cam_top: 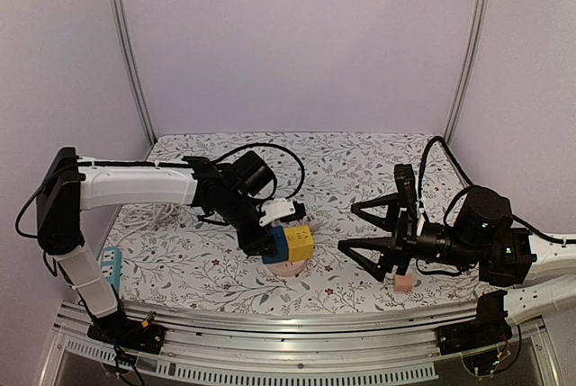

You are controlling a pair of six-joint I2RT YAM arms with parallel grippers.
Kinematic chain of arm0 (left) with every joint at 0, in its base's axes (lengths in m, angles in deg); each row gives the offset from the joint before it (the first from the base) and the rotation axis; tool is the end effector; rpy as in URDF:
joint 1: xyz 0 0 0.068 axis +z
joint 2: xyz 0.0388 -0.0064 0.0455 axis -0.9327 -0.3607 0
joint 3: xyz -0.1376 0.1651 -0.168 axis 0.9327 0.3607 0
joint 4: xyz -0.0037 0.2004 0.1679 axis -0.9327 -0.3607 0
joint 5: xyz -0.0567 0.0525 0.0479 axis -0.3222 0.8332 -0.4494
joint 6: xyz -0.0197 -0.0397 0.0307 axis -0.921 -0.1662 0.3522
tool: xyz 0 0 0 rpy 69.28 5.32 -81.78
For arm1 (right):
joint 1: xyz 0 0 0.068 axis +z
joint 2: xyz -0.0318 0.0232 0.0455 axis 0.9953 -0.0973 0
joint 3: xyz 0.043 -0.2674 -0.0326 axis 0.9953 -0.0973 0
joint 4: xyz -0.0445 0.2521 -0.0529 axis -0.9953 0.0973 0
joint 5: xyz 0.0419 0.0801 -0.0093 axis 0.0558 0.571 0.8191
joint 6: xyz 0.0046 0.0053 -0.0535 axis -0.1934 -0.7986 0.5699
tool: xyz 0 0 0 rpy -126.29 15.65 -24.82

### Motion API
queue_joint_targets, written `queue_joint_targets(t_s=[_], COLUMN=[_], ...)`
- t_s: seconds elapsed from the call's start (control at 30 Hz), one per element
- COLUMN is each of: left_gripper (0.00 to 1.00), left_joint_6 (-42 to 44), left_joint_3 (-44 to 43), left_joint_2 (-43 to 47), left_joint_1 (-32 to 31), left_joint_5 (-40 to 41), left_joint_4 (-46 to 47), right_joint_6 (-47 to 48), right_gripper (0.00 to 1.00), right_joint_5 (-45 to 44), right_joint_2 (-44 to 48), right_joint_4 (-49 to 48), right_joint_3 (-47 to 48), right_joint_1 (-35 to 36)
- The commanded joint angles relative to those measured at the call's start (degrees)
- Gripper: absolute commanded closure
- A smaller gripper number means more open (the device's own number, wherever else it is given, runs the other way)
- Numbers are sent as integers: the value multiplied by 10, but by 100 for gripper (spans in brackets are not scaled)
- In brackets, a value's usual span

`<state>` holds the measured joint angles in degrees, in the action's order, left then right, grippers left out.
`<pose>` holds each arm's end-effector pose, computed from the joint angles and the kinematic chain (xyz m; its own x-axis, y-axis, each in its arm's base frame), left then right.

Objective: Insert the plug

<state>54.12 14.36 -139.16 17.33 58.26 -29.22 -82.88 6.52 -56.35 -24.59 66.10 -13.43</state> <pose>0.2147 -0.2787 0.2077 -0.2610 0.8653 -0.4280 0.9560 0.2932 0.0098 0.0682 0.1978 0.3018 -0.2743 0.0830 -0.9580 -0.9044 0.3164 0.2864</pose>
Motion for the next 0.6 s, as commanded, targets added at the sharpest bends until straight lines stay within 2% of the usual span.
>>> queue_joint_targets(t_s=[0.0,0.37,0.57], left_gripper=[100,100,100], left_joint_6=[16,29,22], left_joint_3=[22,15,9], left_joint_2=[-23,-50,-71], left_joint_1=[8,7,-16], left_joint_5=[-18,34,68], left_joint_4=[22,5,-6], right_joint_6=[0,-1,0], right_gripper=[1,1,1], right_joint_5=[15,22,18], right_joint_2=[-3,-6,-7], right_joint_4=[1,1,1], right_joint_3=[3,4,4], right_joint_1=[4,4,4])
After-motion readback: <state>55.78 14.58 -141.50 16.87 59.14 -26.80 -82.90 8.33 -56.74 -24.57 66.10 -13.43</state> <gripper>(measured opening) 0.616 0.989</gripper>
